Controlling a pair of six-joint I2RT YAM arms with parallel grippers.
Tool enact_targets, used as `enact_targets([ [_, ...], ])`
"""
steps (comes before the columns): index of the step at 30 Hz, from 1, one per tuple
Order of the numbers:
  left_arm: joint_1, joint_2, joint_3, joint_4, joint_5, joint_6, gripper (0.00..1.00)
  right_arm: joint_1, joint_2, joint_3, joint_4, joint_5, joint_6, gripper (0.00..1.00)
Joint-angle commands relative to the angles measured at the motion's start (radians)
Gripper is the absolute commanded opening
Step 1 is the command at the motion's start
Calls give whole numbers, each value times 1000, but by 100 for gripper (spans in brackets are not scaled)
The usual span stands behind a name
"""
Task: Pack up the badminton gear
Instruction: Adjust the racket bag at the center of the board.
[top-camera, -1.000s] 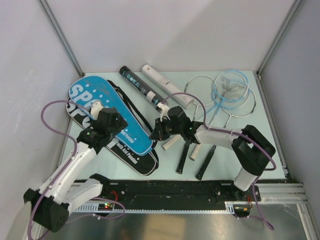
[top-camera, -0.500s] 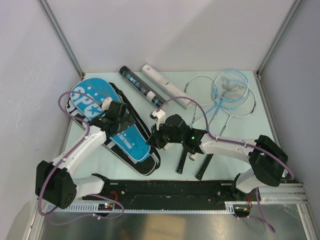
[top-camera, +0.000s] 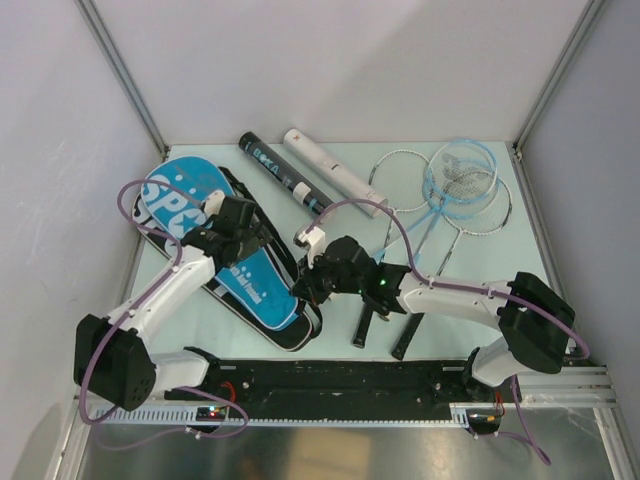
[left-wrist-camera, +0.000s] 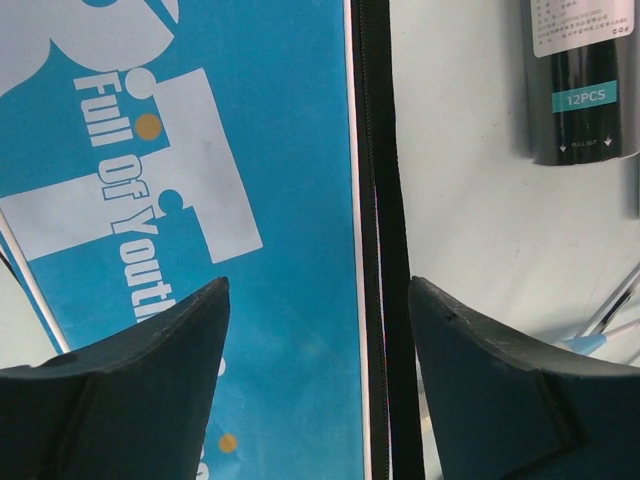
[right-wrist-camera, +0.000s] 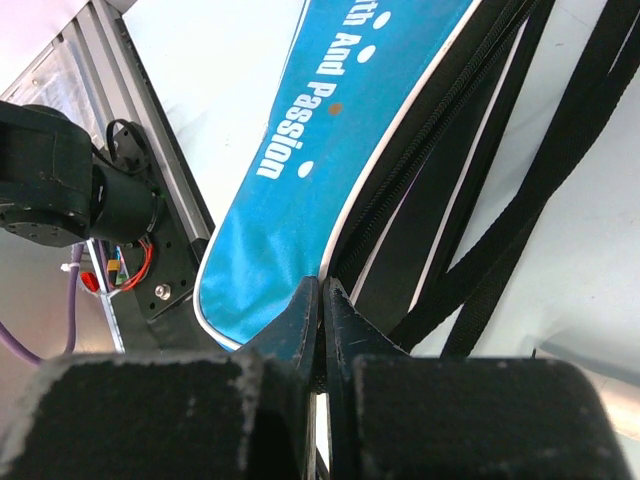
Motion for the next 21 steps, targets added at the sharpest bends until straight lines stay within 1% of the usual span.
enact_targets([
  [1,-8,21,-12,28,-5,-40,75,19,-34,-11,32,22,-26,0],
  [5,-23,28,-19,39,-5,-38,67,21,-42,-24,36,29,-19,0],
  [9,-29,16,-47,39,-5,-32,56,21,-53,-33,38,34,-11,0],
  [12,-30,12,-71,42,-8,-36,54,21,-58,-38,44,27,-6,0],
  [18,-29,16,-86,61,-3,-42,53,22,-56,-40,52,16,3,0],
  [19,-29,16,-87,65,0,-40,52,22,-54,-40,51,15,3,0],
  [21,-29,13,-88,70,3,-34,45,22,-52,-40,51,16,5,0],
])
